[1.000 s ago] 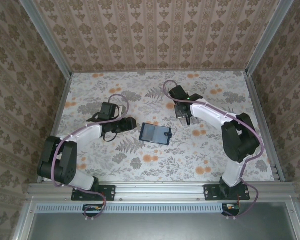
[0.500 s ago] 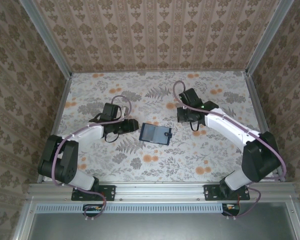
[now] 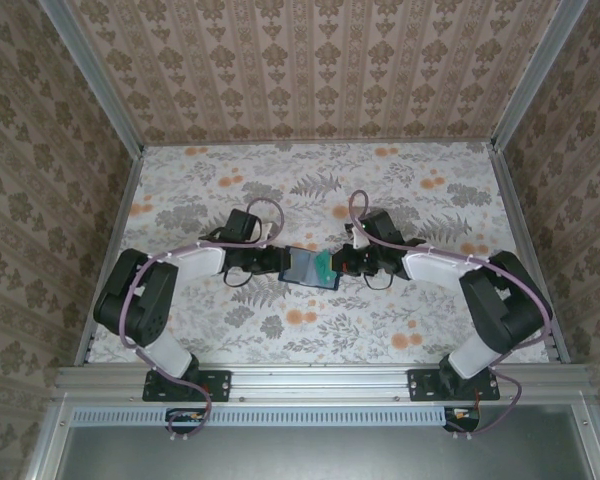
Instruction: Put the credit cards into the card holder
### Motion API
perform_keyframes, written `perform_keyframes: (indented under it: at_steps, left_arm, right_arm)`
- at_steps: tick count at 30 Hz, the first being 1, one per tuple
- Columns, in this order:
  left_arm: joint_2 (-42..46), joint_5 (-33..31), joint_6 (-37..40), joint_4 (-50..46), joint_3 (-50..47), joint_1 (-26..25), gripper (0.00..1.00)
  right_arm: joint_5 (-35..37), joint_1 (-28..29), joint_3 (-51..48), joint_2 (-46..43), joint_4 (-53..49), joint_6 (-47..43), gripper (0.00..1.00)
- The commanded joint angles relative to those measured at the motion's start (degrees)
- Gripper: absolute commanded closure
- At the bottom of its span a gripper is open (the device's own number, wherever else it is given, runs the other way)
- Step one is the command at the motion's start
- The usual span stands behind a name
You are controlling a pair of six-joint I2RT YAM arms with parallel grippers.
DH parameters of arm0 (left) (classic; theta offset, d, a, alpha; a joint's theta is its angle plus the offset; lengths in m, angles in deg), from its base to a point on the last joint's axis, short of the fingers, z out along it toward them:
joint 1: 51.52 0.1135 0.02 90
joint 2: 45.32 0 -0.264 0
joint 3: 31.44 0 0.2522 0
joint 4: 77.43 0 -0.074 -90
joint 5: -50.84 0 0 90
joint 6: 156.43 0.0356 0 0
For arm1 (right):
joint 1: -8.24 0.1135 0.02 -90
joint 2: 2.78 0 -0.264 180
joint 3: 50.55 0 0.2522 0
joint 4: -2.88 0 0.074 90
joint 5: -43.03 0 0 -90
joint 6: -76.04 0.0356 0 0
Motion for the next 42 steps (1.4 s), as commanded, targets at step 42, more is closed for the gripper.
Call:
perform_keyframes:
  at_steps: [42]
  left_arm:
    - [-0.74, -3.04, -7.98, 0.35, -2.52, -3.42, 0.82]
  right_arm:
    - [5.29, 3.95, -3.55, 11.60, 23.74, 22.07, 0.94]
